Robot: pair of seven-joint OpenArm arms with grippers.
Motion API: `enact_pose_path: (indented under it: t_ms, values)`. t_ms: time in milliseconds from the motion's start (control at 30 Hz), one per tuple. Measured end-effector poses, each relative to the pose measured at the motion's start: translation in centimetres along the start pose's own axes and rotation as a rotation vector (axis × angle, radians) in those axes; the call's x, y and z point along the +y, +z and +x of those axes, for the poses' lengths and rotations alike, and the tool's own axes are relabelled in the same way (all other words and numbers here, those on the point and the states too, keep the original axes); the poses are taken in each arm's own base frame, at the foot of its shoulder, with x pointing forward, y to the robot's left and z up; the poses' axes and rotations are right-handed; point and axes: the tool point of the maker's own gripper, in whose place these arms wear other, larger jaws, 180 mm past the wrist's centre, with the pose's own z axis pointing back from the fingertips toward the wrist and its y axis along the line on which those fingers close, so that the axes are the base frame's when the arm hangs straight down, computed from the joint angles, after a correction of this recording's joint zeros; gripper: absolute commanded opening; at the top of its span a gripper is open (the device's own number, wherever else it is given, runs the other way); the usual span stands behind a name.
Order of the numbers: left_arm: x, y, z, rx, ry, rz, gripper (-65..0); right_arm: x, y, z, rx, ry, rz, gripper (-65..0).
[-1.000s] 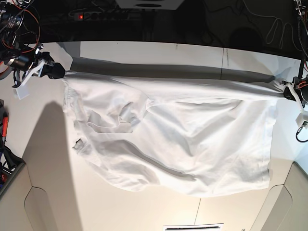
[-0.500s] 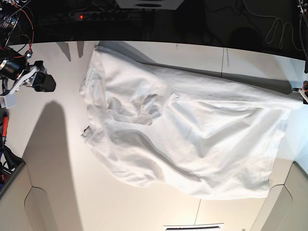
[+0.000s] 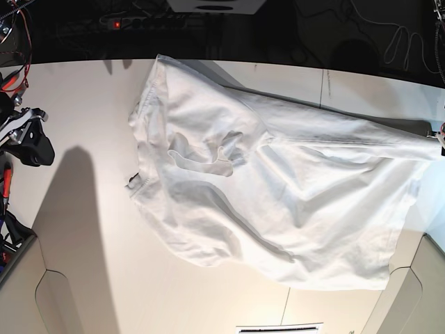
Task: Layout the t-shirt on the table in an organized manner, then fold the t-shirt properly
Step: 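Release the shirt and regrasp its edge with both grippers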
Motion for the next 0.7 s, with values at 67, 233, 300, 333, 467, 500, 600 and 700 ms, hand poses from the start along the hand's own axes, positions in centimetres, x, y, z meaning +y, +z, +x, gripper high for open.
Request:
enact_pose_path:
  t_ms: [67, 233, 300, 333, 467, 500, 600, 700]
  values:
    - [-0.5, 0.0, 0.0, 0.001, -0.032, -0.029, -39.2, 0.0, 0.0, 0.0, 0.0, 0.0, 0.0, -47.0]
    - [-0.6, 0.0, -0.2, 0.01, -0.063, -0.031, -39.2, 0.0, 0.0, 0.0, 0.0, 0.0, 0.0, -47.0]
    - [0.5, 0.0, -0.3, 0.019, -0.054, 0.031, -39.2, 0.0, 0.0, 0.0, 0.0, 0.0, 0.0, -47.0]
    - [1.4, 0.1, -0.2, 0.012, -0.051, 0.08, -39.2, 0.0, 0.0, 0.0, 0.001, 0.001, 0.0, -47.0]
    - [3.3, 0.4, 1.5, -0.084, 0.011, 0.172, -39.2, 0.4, 0.0, 0.4, -0.028, -0.011, 0.021, -47.2]
    - [2.7, 0.4, 2.2, -0.12, 0.061, 0.129, -39.2, 1.1, -0.1, 0.7, -0.051, -0.029, 0.053, -48.4]
    - [-1.2, 0.5, 3.8, -0.21, 0.173, -0.09, -39.2, 4.4, -1.4, 0.3, -0.052, -0.06, 0.172, -58.6]
    - [-6.3, 1.2, 5.0, -0.273, 0.209, -0.317, -39.7, 9.5, -3.5, -1.5, 0.012, -0.068, 0.32, -65.0]
